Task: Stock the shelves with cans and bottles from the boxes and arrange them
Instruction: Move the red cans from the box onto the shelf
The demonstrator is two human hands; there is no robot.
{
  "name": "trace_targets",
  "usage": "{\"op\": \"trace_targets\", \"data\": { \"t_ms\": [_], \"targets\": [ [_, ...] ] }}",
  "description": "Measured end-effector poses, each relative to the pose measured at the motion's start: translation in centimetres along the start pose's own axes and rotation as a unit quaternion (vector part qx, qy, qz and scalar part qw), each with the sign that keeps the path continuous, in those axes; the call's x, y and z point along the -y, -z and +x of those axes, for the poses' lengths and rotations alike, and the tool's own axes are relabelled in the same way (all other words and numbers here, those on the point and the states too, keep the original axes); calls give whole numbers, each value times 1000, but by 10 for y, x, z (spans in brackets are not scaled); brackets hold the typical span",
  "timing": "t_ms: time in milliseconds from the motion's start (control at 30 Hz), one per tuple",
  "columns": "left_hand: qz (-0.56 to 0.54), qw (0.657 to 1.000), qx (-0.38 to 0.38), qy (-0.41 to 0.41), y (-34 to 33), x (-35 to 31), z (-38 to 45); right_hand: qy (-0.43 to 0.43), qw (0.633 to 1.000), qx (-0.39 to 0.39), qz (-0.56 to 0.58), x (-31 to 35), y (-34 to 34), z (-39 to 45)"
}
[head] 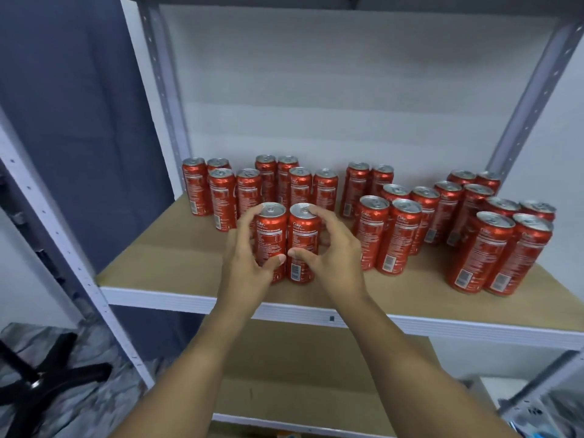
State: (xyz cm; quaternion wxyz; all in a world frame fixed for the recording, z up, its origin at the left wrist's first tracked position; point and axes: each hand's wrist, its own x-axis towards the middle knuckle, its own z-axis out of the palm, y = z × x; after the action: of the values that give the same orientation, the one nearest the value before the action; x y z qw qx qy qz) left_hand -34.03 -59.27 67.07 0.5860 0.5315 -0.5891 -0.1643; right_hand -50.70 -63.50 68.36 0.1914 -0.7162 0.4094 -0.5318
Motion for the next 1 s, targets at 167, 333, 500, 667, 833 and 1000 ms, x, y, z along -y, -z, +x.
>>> {"op": "trace_targets", "data": {
  "t_ms": [167, 333, 500, 667, 833, 1000],
  "targets": [
    [-5, 1000, 6, 13, -8, 24, 27, 4, 999, -5, -42, -11, -14, 18],
    [-2, 1000, -7, 10, -19, 40, 55, 4, 997, -14, -80, -24, -28, 40],
    [8, 1000, -3, 3, -25, 56, 73, 5, 997, -8, -81, -38, -36, 53],
    [12, 1000, -3, -3, -27, 61, 78, -3, 997, 0, -76, -43, -39, 56],
    [30, 999, -11, -14, -26, 60, 76, -21, 997, -12, -70, -38, -40, 54],
    [29, 998, 3, 62, -23, 53, 65, -69, 997, -16, -40, -30, -42, 47]
  ]
}}
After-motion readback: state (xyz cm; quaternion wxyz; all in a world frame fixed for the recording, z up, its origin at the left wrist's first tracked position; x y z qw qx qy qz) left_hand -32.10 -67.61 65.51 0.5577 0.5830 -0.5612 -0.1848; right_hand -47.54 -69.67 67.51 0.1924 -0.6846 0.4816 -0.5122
